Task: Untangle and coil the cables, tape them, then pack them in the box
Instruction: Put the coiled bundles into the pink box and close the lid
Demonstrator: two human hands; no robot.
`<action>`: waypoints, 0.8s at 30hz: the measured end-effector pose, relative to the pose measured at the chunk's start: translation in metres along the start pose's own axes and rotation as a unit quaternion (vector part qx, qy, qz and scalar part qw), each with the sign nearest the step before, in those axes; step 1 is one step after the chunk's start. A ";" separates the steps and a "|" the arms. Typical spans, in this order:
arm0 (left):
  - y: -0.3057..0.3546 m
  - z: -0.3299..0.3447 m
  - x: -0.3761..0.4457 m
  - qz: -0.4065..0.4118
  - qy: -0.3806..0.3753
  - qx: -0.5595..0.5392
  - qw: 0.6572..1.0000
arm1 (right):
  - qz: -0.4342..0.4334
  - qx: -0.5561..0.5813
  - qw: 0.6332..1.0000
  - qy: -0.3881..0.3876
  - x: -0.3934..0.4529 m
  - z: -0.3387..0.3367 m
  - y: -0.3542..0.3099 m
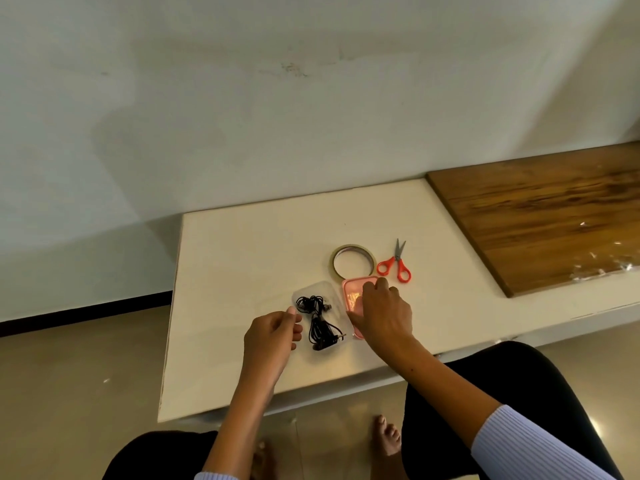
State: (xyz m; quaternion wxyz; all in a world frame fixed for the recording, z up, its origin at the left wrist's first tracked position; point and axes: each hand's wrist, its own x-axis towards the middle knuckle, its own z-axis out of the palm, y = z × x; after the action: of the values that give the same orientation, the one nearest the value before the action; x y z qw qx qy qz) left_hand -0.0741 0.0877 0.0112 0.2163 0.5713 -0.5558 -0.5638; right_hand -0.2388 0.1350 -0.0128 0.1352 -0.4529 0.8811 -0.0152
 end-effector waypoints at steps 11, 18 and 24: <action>0.001 -0.004 -0.002 -0.001 0.004 0.002 1.000 | -0.055 0.007 0.998 0.009 0.001 0.004 -0.007; 0.001 -0.004 -0.002 -0.001 0.006 0.003 1.000 | -0.042 0.045 0.998 0.021 0.004 0.011 -0.005; 0.000 -0.006 -0.001 0.002 0.010 0.010 1.000 | -0.078 0.111 0.989 0.057 0.007 0.003 -0.005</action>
State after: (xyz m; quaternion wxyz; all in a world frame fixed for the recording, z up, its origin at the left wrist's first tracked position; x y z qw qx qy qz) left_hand -0.0688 0.0864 0.0129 0.2177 0.5779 -0.5602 -0.5521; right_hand -0.2378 0.1273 -0.0168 0.1324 -0.5009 0.8422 -0.1491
